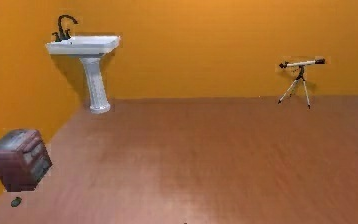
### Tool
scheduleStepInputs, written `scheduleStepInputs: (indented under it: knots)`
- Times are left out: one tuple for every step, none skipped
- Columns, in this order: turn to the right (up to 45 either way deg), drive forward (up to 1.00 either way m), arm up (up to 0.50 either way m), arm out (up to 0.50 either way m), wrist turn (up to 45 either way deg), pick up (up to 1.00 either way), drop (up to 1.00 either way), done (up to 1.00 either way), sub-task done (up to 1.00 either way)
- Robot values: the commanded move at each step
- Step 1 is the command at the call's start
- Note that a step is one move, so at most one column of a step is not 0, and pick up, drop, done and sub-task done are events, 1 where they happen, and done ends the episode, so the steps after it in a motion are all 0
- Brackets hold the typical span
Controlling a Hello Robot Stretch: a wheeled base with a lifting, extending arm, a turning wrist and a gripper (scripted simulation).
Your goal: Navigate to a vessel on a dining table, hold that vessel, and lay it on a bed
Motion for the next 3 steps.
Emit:
scheduleStepInputs:
  knots:
    - [0.0,0.35,0.0,0.0,0.0,0.0,0.0,0.0,0.0]
    - [45.0,0.0,0.0,0.0,0.0,0.0,0.0,0.0,0.0]
    - [0.0,1.0,0.0,0.0,0.0,0.0,0.0,0.0,0.0]
